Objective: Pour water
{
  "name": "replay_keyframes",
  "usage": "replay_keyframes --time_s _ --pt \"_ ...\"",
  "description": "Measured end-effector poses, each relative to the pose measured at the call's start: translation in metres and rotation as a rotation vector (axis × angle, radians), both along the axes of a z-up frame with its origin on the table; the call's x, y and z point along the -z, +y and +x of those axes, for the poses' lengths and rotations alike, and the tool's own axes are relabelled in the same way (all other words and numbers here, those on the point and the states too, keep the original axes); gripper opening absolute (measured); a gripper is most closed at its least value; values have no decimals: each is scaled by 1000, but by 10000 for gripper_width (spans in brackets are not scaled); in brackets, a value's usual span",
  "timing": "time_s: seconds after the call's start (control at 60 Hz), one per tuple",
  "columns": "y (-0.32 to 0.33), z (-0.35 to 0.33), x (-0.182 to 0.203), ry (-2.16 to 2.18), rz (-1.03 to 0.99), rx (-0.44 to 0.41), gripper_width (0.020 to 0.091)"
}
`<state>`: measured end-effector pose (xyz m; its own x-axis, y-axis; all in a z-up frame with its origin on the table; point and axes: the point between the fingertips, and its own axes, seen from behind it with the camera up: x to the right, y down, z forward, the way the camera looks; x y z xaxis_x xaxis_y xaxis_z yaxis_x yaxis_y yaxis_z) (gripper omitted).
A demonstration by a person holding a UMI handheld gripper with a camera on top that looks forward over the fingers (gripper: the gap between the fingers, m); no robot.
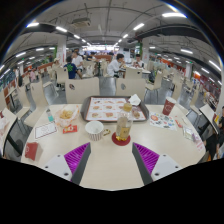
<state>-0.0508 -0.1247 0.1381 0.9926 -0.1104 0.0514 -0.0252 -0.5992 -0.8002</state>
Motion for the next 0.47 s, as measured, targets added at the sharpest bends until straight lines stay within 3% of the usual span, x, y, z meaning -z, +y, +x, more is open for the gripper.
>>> replay_keyframes --time_s 0.233,0.467 --pt "-45 -35 -24 -27 -2 -35 853" --pt "-46 -39 -40 -47 20 -44 852"
